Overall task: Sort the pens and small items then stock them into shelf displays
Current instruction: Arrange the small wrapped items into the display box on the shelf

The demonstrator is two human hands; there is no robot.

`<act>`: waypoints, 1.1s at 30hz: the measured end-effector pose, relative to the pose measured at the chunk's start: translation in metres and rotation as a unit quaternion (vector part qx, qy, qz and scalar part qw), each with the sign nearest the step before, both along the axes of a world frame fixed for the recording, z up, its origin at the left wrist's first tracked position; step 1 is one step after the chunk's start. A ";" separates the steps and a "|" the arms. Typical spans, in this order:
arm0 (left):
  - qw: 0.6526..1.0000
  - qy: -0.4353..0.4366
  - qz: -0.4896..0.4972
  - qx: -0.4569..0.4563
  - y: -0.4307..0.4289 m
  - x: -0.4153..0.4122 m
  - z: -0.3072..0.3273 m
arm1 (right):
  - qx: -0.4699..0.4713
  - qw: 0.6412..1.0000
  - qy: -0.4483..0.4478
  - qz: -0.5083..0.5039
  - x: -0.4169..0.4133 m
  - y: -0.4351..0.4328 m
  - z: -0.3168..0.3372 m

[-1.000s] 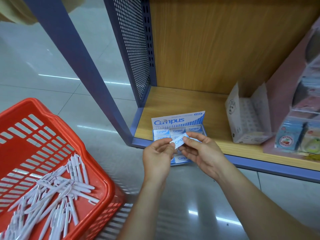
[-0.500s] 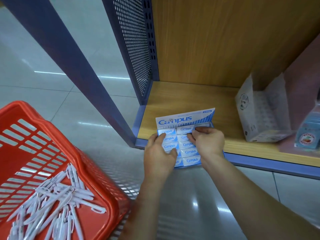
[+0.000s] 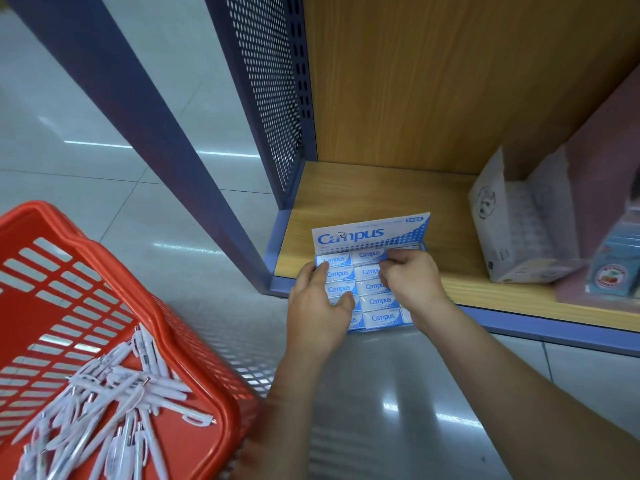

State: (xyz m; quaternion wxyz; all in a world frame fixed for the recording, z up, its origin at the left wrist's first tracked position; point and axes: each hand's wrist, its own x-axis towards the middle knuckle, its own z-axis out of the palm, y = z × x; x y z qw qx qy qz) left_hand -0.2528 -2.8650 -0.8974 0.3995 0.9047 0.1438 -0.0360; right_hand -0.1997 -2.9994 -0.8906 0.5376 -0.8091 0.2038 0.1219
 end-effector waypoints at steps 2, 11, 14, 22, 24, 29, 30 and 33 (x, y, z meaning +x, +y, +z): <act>1.000 0.008 -0.009 0.008 0.000 0.004 0.001 | 0.037 0.999 0.023 0.010 0.001 -0.003 0.007; 0.996 -0.085 0.035 0.003 -0.024 0.010 0.040 | 0.021 0.991 0.073 0.107 0.008 -0.018 0.062; 0.995 -0.089 0.010 -0.053 -0.043 0.011 0.063 | -0.057 0.969 0.071 0.230 0.012 -0.033 0.091; 0.968 -0.088 -0.233 -0.026 -0.126 0.041 0.156 | -0.239 0.919 0.034 0.313 -0.018 -0.115 0.162; 0.939 -0.097 -0.329 -0.014 -0.145 0.045 0.181 | -0.223 0.930 0.026 0.291 -0.033 -0.148 0.180; 0.839 -0.141 -0.524 0.040 -0.225 0.028 0.231 | -0.200 0.961 0.016 0.189 -0.092 -0.232 0.217; 0.820 -0.146 -0.552 0.042 -0.243 0.022 0.236 | -0.201 0.964 0.018 0.170 -0.106 -0.245 0.221; 0.766 -0.136 -0.628 0.030 -0.295 0.001 0.243 | -0.211 0.971 0.015 0.107 -0.150 -0.283 0.228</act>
